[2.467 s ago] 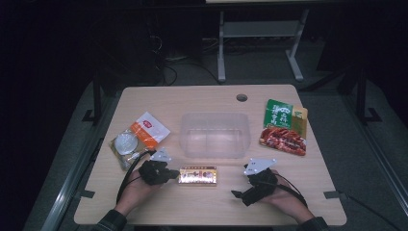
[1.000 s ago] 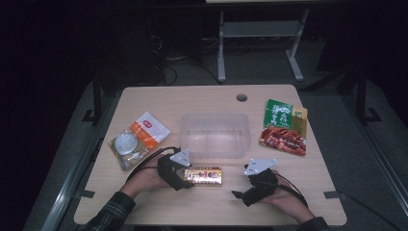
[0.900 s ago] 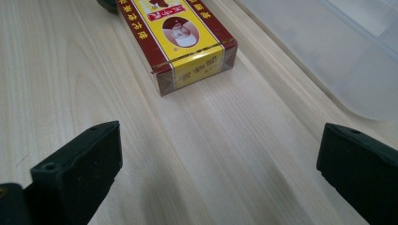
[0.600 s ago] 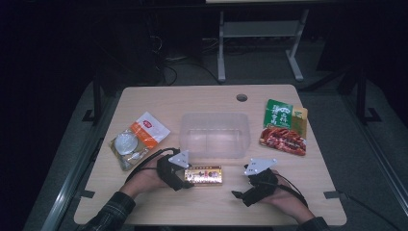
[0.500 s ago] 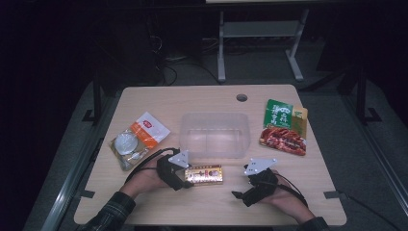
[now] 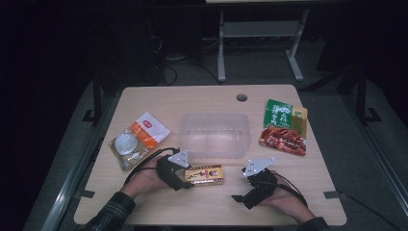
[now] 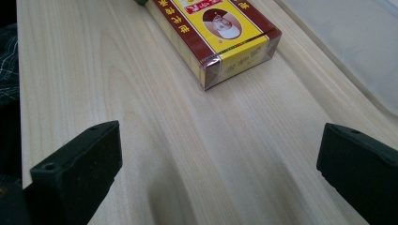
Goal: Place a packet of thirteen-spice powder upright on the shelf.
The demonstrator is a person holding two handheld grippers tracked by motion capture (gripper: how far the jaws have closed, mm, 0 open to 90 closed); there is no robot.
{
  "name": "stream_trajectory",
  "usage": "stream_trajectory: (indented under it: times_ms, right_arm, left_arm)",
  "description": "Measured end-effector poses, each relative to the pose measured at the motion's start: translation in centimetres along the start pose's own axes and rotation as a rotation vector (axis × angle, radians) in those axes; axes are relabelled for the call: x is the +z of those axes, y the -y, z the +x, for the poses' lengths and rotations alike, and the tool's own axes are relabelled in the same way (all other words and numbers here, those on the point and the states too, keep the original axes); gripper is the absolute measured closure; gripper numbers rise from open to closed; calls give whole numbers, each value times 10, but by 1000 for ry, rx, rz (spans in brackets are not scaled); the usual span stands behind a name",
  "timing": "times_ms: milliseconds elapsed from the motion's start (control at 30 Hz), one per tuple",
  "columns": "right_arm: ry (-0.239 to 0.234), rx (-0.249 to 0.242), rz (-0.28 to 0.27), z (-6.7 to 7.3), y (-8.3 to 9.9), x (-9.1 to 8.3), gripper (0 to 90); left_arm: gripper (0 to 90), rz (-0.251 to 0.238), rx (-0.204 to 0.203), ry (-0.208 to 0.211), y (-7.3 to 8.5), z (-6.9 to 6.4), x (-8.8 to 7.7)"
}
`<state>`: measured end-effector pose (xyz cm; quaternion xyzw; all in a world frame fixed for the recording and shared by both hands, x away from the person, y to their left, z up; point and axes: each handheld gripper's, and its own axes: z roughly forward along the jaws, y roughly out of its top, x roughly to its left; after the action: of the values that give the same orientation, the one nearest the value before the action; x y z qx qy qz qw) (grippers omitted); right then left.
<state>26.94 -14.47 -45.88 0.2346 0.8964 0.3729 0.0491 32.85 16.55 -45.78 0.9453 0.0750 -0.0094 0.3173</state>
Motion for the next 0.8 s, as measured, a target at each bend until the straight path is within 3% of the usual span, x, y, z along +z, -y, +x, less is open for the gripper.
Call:
stream_trajectory:
  times_ms: [200, 467, 800]
  right_arm:
    - [7, 9, -5, -2, 0, -1, 1]
    - [14, 20, -20, -4, 1, -3, 1]
    - [22, 8, -37, -4, 3, -5, 1]
  left_arm:
    - [321, -3, 13, -1, 0, -2, -6]
    - [322, -61, 0, 4, -1, -1, -19]
    - [321, -78, 2, -1, -15, 4, -35]
